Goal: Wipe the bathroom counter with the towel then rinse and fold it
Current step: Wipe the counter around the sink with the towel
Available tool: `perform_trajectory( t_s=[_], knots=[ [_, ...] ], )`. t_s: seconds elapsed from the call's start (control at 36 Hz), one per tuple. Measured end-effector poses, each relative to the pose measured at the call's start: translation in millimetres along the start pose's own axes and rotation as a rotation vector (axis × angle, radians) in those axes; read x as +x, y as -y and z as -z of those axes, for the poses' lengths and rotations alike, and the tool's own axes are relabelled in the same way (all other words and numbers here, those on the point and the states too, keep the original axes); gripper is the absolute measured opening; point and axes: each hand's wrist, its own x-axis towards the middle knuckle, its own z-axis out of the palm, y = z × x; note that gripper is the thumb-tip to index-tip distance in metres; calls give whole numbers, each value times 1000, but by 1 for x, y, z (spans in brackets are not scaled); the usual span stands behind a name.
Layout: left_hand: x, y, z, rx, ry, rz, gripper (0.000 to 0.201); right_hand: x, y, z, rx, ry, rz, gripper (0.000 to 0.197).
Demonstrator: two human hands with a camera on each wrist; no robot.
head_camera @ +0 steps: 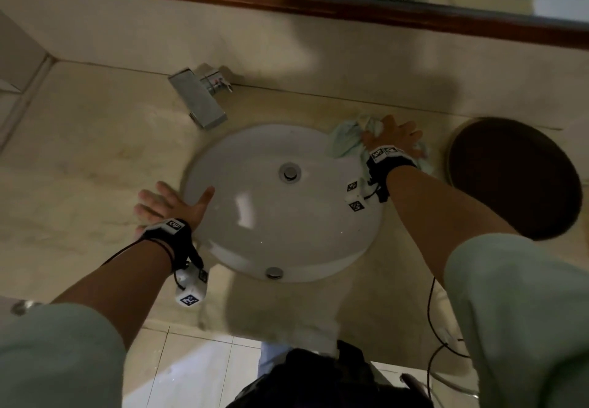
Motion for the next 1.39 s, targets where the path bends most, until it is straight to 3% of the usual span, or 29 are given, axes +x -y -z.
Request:
perform_trajectory(
  t_s=[0.22, 0.33, 0.58, 0.67, 0.81, 0.92, 1.0, 1.08, 1.14, 1.19, 1.28, 1.39],
  knots=[
    [5, 3, -3, -25, -5, -9, 122, 23, 4, 9, -24, 74, 79, 74],
    [6, 3, -4, -26, -2, -11, 125, 11, -5, 4, -57, 12, 138, 74],
    [-1, 3, 1, -16, 8, -29, 121, -12, -24, 11, -236, 94, 239, 83],
    [-2, 4, 2, -3, 3, -38, 120, -24, -28, 11, -237, 123, 235, 70],
    [-6, 2, 6, 19, 2, -31, 119, -43, -33, 6, -273, 145, 228, 67],
    [-12, 0, 9, 27, 3, -32, 116, -50, -29, 10, -241, 172, 178, 65],
    [-12, -1, 9, 22, 0, -40, 116, -53, -17, 21, -11, 123, 77, 81],
    [-10, 1, 8, 31, 1, -39, 117, -53, -3, 36, 215, 91, -126, 101],
    [-9, 2, 8, 45, -2, -33, 118, -55, -4, 39, 222, 135, -187, 108],
    [-9, 1, 9, 60, -4, -38, 118, -55, -6, 29, 173, 176, -140, 104],
    [-6, 2, 7, 55, 4, -41, 118, -48, -1, 7, 144, 148, -237, 123],
    [4, 4, 1, 44, 9, -16, 123, -39, 6, -1, 111, 127, -250, 124]
  ],
)
